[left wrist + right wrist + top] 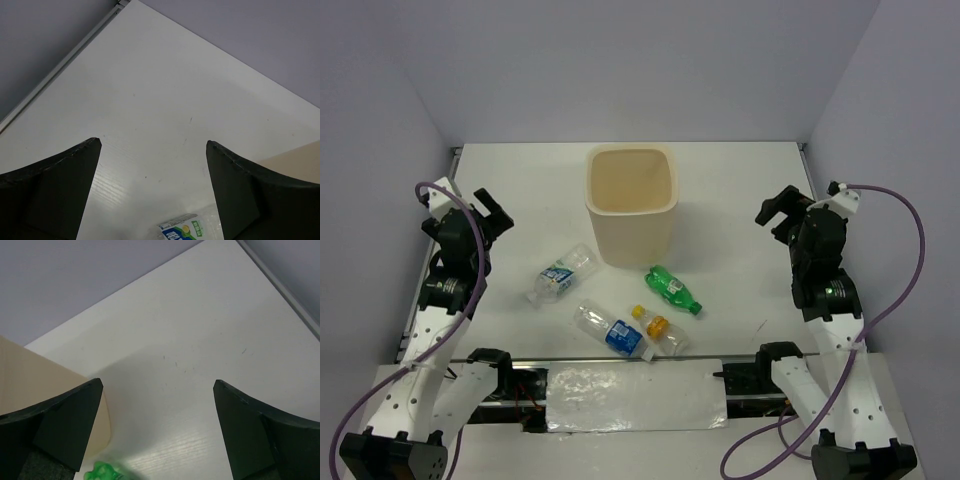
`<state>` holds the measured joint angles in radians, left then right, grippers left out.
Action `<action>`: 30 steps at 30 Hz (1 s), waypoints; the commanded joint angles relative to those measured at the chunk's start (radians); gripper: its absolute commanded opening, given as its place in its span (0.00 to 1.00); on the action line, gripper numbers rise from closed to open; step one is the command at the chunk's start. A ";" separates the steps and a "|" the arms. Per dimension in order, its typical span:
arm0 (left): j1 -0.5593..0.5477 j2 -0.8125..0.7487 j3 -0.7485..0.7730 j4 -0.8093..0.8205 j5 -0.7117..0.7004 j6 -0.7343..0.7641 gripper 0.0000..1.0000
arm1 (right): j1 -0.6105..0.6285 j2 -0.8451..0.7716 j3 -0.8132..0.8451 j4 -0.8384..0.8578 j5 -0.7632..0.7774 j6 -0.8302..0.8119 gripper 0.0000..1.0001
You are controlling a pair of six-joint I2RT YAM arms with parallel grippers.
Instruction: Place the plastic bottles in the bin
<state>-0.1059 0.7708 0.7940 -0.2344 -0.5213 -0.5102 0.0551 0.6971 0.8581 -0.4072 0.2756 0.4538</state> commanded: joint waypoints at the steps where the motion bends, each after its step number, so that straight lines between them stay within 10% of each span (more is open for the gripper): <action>1: 0.000 0.011 0.062 0.053 -0.014 -0.017 0.99 | -0.003 -0.008 -0.010 0.060 -0.106 -0.110 1.00; 9: 0.000 0.048 0.047 0.070 0.029 -0.004 0.99 | 0.038 0.152 -0.060 0.136 -0.575 -0.294 1.00; 14: 0.000 0.097 0.071 0.052 0.066 0.004 0.99 | 0.296 0.316 -0.064 0.151 -0.353 -0.374 1.00; 30: 0.000 0.150 0.085 0.052 0.176 0.036 0.99 | 0.483 0.533 -0.146 0.242 -0.395 -0.333 1.00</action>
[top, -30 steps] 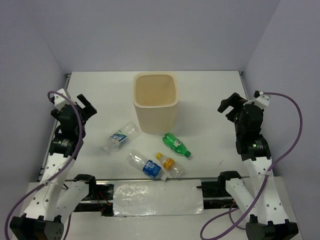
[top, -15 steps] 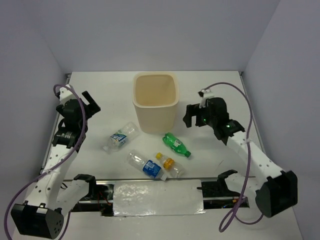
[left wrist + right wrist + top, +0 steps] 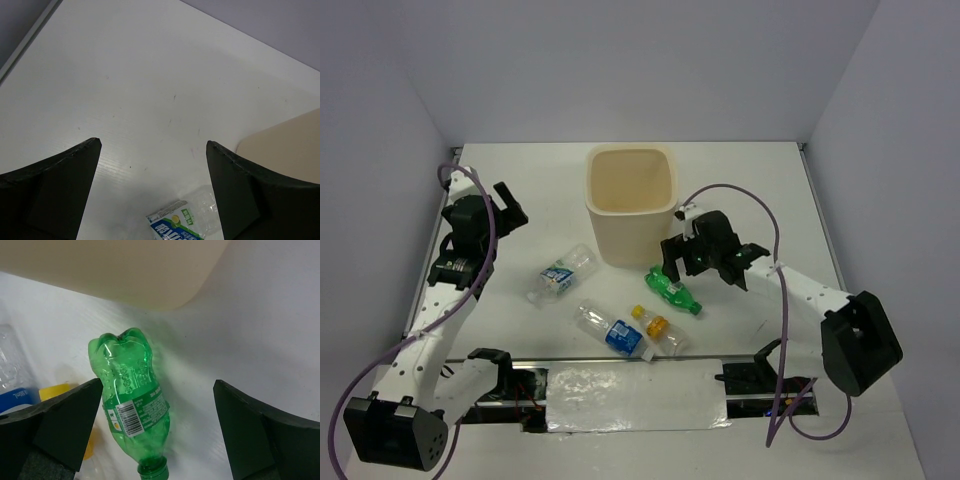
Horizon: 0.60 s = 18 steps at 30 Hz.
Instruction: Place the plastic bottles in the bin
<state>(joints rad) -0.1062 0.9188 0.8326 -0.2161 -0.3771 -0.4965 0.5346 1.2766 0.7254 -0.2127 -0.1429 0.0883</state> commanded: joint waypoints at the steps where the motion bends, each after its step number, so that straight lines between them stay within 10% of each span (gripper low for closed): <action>1: 0.000 0.000 0.046 0.035 0.033 0.022 0.99 | 0.005 -0.051 -0.024 0.050 0.010 0.042 1.00; 13: 0.000 -0.011 0.037 0.035 0.041 -0.008 0.99 | 0.100 -0.025 -0.153 0.104 0.103 0.245 1.00; 18: 0.000 -0.001 0.046 0.009 0.070 -0.016 0.99 | 0.139 -0.002 -0.159 0.101 0.210 0.287 0.82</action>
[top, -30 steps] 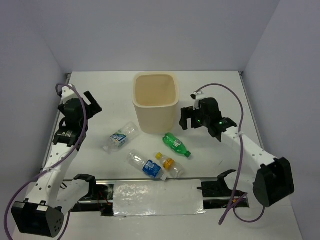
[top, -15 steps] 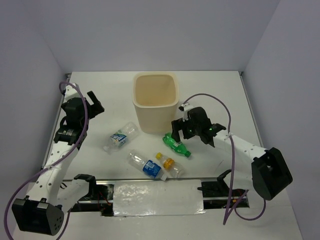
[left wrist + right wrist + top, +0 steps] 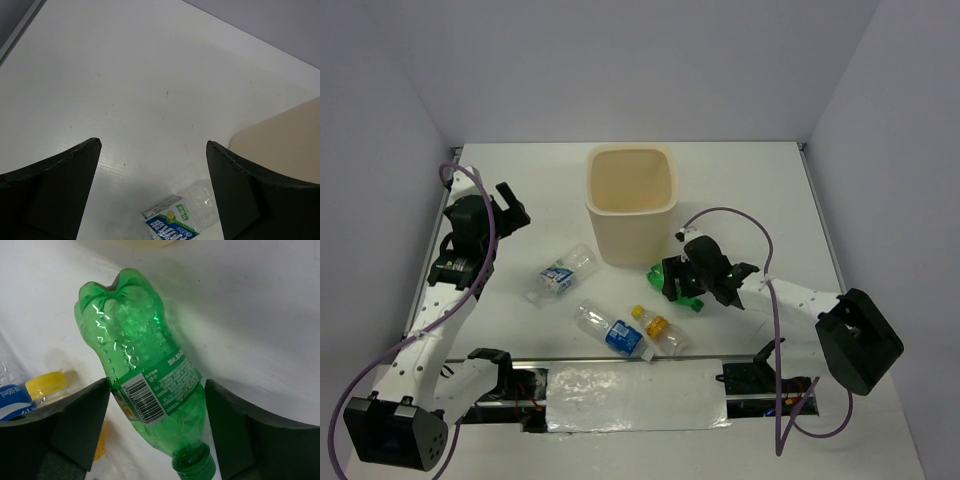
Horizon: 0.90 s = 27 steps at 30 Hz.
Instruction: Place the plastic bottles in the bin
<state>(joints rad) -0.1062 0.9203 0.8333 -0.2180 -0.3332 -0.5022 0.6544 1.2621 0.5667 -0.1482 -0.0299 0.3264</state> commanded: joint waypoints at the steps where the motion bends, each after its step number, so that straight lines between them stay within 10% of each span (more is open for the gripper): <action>1: 0.000 -0.003 0.044 0.006 0.028 -0.012 0.99 | 0.022 0.013 0.001 0.033 0.125 0.056 0.78; 4: 0.000 -0.008 0.038 0.000 0.033 -0.013 0.99 | 0.028 -0.027 -0.011 0.027 0.166 0.080 0.52; 10: 0.000 0.008 0.046 -0.004 0.048 -0.030 0.99 | 0.025 -0.246 0.021 -0.148 0.324 0.172 0.31; 17: 0.005 0.106 0.049 -0.040 0.131 -0.068 0.99 | 0.001 -0.467 0.220 -0.270 0.493 0.120 0.27; 27: 0.002 0.147 -0.032 -0.032 0.293 -0.067 0.99 | 0.001 -0.262 0.724 -0.140 0.310 -0.176 0.27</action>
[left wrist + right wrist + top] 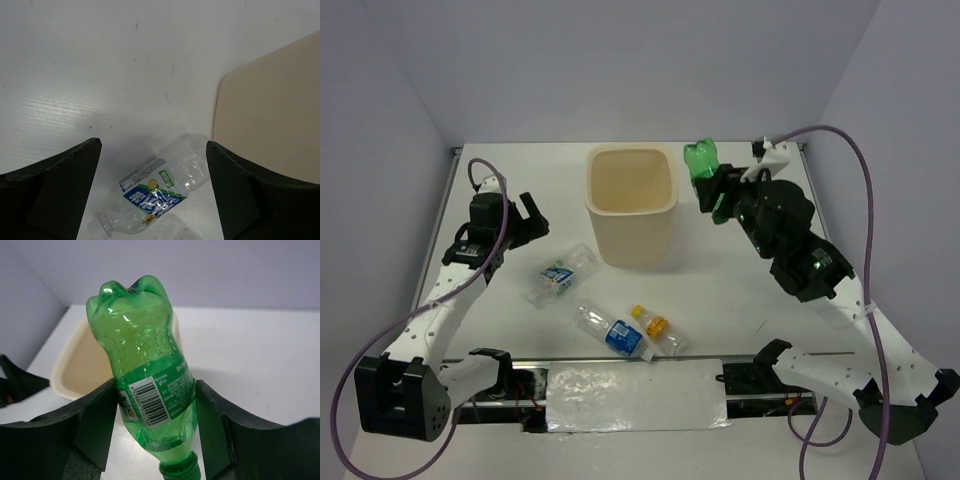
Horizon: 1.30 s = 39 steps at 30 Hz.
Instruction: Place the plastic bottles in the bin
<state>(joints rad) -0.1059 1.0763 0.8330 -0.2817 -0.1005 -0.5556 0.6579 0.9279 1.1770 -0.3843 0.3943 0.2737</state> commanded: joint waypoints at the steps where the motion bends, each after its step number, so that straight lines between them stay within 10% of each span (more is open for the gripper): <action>1: 0.002 -0.009 -0.047 0.030 0.052 -0.017 0.99 | -0.001 0.145 0.146 0.107 -0.153 -0.134 0.28; 10: 0.000 -0.022 -0.169 0.136 0.125 0.095 0.99 | -0.003 0.526 0.481 0.041 -0.460 -0.149 0.48; 19: -0.008 0.059 -0.213 0.182 0.286 0.132 0.99 | -0.004 0.612 0.532 -0.024 -0.499 -0.169 0.90; 39: -0.193 0.117 -0.268 0.179 0.174 0.085 0.99 | -0.067 0.388 0.279 0.005 -0.637 -0.163 0.91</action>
<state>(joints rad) -0.2810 1.1820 0.5617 -0.1074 0.1242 -0.4522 0.5987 1.3746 1.4952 -0.4114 -0.2207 0.1204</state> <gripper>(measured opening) 0.993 0.911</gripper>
